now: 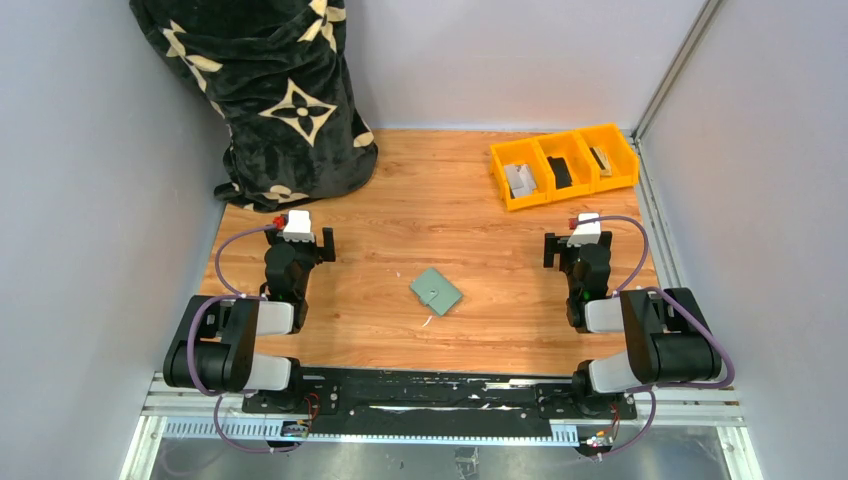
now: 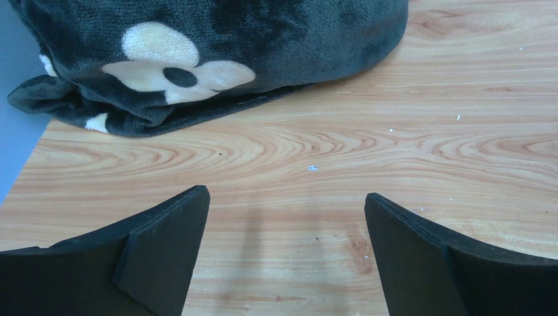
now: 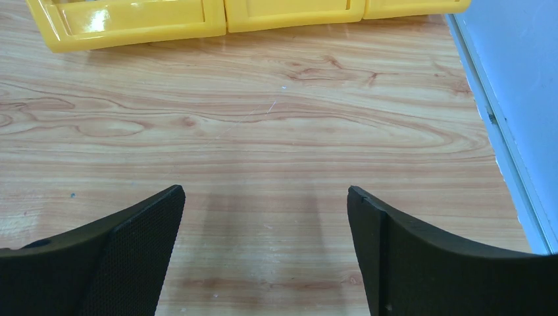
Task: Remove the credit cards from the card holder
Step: Move the storage box to the center of the board.
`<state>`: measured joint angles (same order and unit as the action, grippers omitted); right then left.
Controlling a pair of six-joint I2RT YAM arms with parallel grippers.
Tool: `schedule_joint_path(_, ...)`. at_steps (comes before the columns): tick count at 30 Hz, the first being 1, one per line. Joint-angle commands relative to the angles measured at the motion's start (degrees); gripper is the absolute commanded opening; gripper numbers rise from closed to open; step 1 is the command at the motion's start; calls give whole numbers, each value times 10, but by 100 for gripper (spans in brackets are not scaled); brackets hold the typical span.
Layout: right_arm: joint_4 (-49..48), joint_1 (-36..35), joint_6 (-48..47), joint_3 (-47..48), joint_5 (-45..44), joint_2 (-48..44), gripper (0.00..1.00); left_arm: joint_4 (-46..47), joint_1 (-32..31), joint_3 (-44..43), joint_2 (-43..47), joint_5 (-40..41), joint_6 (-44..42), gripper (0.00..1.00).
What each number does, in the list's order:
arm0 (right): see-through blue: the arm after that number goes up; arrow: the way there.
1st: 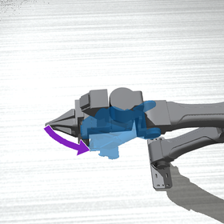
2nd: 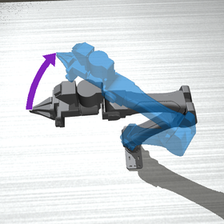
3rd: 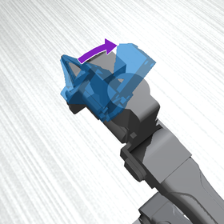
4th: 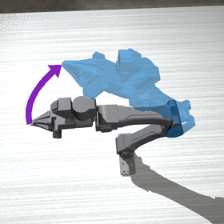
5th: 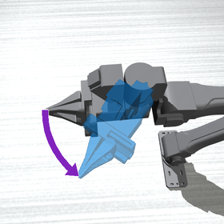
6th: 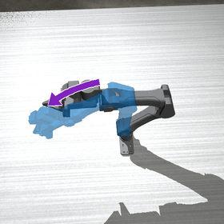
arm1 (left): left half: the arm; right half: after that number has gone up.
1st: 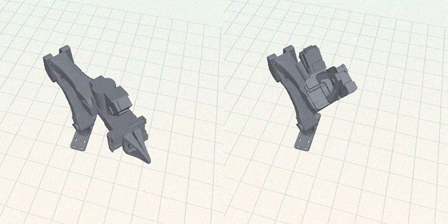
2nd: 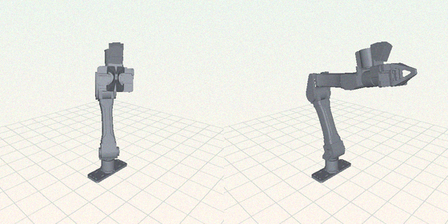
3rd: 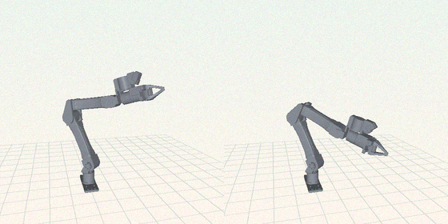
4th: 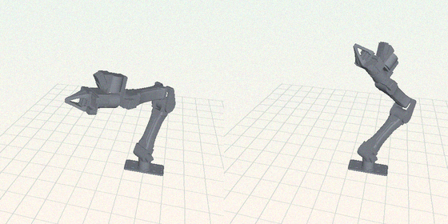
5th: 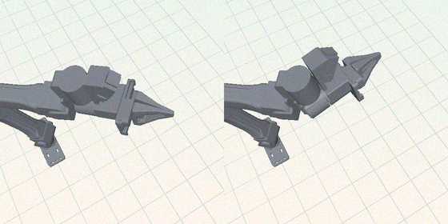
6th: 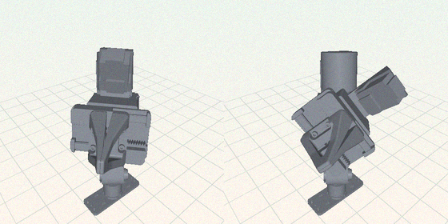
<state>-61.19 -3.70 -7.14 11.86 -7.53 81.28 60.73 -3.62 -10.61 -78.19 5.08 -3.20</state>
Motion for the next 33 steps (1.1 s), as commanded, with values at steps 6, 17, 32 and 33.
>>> schedule_joint_path(6, 5, 8, -2, 10, -3, 4, 97, 8, -2, -4, -2, 0, -7, 100)
schedule_joint_path(17, 25, 8, 3, 19, -22, -11, 97, 8, -2, -5, -2, -4, -9, 100)
schedule_joint_path(32, 445, 31, 259, 236, 4, -146, 97, -463, 71, -208, 135, -129, -11, 100)
schedule_joint_path(33, 456, 44, 279, 260, 26, -129, 97, -489, 71, -222, 141, -132, -13, 100)
